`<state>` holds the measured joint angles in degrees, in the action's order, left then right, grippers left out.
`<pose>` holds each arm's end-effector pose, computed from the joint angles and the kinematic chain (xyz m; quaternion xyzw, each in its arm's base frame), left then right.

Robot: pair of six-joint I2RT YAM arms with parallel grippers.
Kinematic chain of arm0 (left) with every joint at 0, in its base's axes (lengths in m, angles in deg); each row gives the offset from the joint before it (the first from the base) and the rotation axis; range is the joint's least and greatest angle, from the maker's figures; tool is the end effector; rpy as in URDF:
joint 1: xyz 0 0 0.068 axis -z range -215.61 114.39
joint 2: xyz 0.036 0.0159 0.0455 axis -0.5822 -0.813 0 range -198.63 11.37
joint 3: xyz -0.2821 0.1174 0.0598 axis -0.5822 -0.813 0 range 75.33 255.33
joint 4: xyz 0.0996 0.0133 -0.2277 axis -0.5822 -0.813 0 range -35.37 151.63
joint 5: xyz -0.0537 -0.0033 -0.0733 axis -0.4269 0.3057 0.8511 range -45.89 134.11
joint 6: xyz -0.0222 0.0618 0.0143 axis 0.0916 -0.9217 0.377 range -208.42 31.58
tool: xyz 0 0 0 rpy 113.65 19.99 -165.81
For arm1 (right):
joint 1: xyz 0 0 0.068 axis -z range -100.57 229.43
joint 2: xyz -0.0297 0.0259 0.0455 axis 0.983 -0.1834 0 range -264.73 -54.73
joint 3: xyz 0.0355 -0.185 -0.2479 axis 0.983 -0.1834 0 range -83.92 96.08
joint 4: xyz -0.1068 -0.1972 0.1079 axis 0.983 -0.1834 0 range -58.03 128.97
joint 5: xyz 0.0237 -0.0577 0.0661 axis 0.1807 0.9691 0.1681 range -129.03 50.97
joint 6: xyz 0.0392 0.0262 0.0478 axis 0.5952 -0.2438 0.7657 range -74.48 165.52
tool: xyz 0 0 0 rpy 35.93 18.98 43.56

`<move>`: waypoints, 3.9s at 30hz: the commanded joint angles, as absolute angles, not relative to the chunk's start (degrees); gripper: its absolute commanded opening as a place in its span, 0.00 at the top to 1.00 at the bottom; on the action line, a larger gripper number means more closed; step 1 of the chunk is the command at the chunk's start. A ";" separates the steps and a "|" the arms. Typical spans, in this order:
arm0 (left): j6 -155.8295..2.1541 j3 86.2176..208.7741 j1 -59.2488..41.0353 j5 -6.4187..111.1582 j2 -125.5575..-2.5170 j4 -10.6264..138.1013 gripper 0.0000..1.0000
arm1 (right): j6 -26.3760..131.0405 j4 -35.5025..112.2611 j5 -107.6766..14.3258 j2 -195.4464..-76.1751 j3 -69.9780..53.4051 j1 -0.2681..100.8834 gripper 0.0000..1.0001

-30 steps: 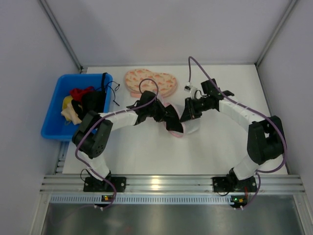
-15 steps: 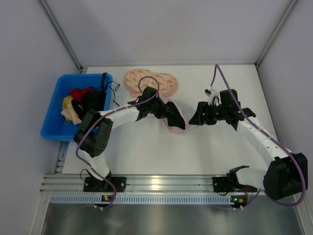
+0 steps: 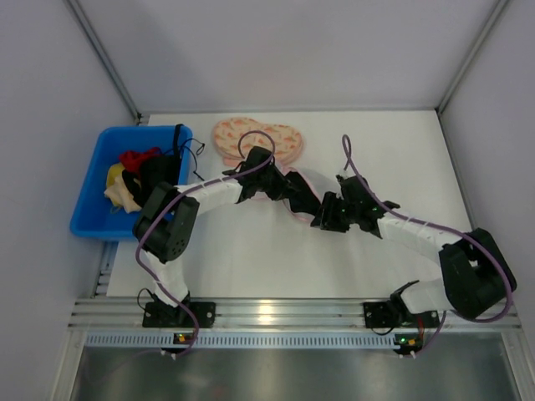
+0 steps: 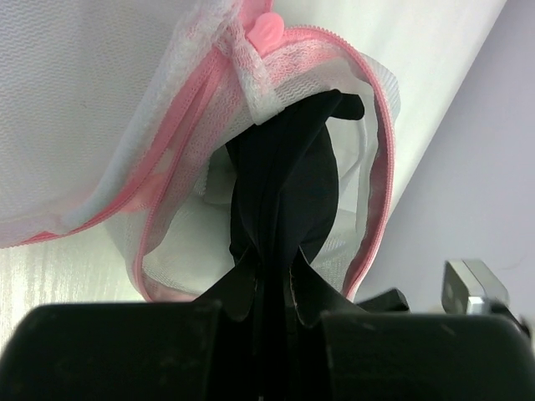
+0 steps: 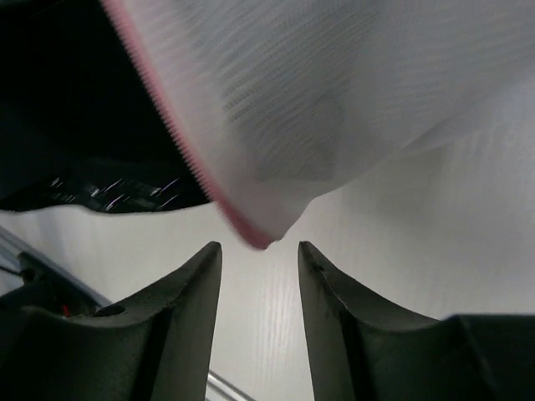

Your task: Place the bra in the laundry bag and zip it closed

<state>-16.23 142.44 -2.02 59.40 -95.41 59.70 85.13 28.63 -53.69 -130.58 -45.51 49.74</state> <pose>0.3405 -0.2431 0.2191 -0.2473 0.8712 -0.3972 0.1484 0.2110 0.1360 0.2217 0.0343 0.9258 0.3010 0.2262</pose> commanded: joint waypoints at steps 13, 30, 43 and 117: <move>-11.51 142.74 -2.73 60.01 -95.07 62.85 1.00 | 93.68 37.83 -45.36 -141.21 -37.86 50.17 0.70; -21.79 147.75 -2.65 52.47 -93.75 54.08 1.00 | 111.17 51.54 -64.42 -140.42 -38.48 43.84 1.00; -48.40 150.65 2.98 37.88 -97.88 39.23 0.92 | 111.70 59.37 -69.97 -135.15 -37.95 46.12 1.00; -93.30 148.80 -2.68 22.94 -68.36 41.60 1.00 | 81.29 36.60 -83.33 -120.83 -46.92 60.19 1.00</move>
